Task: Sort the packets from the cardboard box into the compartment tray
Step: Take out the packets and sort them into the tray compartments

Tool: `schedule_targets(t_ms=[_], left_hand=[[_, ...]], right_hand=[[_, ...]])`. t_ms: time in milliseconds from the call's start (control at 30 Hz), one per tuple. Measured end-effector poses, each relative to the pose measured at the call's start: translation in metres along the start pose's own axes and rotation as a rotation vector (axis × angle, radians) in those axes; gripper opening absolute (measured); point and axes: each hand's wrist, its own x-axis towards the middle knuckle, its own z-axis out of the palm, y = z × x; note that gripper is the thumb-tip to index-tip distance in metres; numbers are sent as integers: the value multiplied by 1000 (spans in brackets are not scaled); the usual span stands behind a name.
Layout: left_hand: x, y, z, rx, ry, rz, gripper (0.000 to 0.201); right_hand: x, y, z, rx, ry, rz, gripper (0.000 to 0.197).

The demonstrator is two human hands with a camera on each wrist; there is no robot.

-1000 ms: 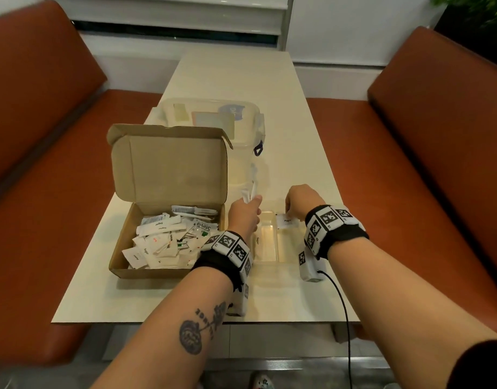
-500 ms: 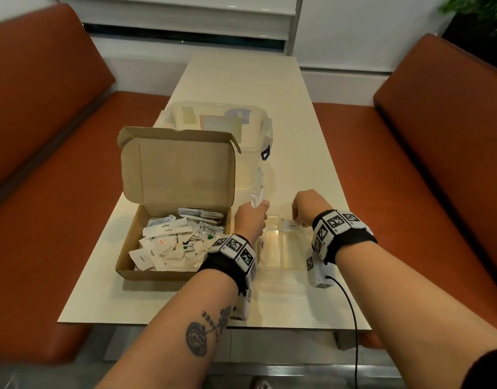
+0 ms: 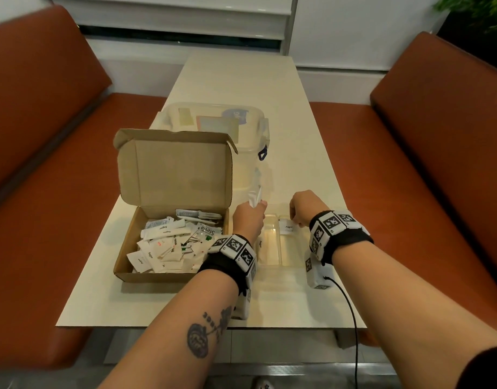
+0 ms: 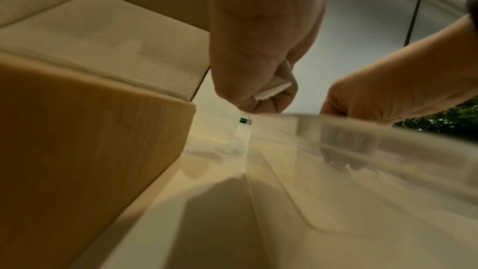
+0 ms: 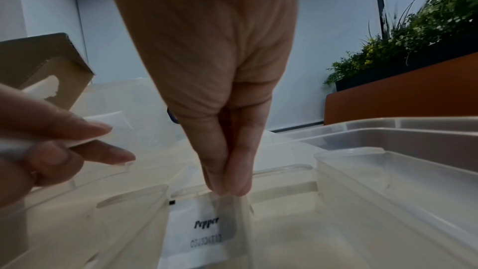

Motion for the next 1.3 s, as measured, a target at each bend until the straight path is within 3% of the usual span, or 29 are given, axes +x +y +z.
schedule_targets(t_ms=[233, 433, 600, 733, 867, 1033, 1300], left_hand=[[-2, 2, -2, 40, -27, 18, 36], [-2, 9, -6, -433, -169, -138, 33], [-4, 18, -13, -733, -166, -175, 27], [-4, 21, -15, -826, -113, -161, 30], [-6, 21, -15, -873, -139, -127, 29], [-8, 21, -19, -883, -196, -61, 27], [-11, 18, -20, -761, -263, -42, 28]], right_hand=[[-1, 3, 2, 72, 47, -6, 18], [-17, -15, -10, 490, 197, -120, 12], [-33, -35, -16, 875, 37, -136, 16], [-37, -40, -14, 972, -25, -131, 25], [-38, -45, -8, 1050, 9, -98, 29], [-39, -45, -4, 1142, 20, -55, 48], [-39, -44, 2, 1213, 106, -22, 44]])
